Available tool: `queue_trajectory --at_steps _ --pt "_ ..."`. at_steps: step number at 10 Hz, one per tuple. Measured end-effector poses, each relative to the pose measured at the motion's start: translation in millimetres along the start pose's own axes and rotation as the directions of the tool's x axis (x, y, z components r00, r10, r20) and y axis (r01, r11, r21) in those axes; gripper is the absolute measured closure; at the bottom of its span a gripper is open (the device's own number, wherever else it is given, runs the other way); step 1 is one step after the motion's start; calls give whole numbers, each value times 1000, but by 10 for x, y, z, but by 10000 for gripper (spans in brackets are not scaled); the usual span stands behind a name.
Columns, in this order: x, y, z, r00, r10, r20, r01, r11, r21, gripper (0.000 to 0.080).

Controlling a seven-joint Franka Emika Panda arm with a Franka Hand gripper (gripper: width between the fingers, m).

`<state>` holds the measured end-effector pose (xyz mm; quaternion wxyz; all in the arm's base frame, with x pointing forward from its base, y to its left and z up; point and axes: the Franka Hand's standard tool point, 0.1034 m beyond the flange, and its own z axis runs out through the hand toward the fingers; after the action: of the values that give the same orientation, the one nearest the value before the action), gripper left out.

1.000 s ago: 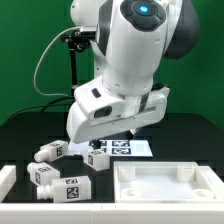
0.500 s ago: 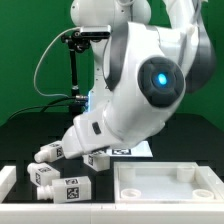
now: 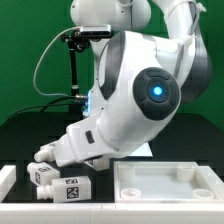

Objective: Assemble one leg

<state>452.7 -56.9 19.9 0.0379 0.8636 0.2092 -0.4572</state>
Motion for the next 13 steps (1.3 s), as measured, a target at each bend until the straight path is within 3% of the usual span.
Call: queue_trajectory --at_steps 1,3,4,5,7,8,9,11,13 --pt "5 4 8 1000 1 -2 -1 1000 1 151" --pt "10 -8 7 1000 -1 -2 1 1000 1 397" --pt "10 -9 9 1000 -1 -2 1 1000 1 397" --pt "10 -10 9 1000 -1 -1 1 1000 1 517" --pt "12 -38 -7 1000 9 -1 -9 1000 6 517" --pt "-10 -213 -200 999 38 -1 -38 999 15 517" --pt "-100 -414 -567 999 35 19 -35 999 5 517" --pt "-211 -436 -1197 993 43 -113 -44 999 -5 517" --pt "-162 -492 -1522 964 108 -244 -110 994 5 517"
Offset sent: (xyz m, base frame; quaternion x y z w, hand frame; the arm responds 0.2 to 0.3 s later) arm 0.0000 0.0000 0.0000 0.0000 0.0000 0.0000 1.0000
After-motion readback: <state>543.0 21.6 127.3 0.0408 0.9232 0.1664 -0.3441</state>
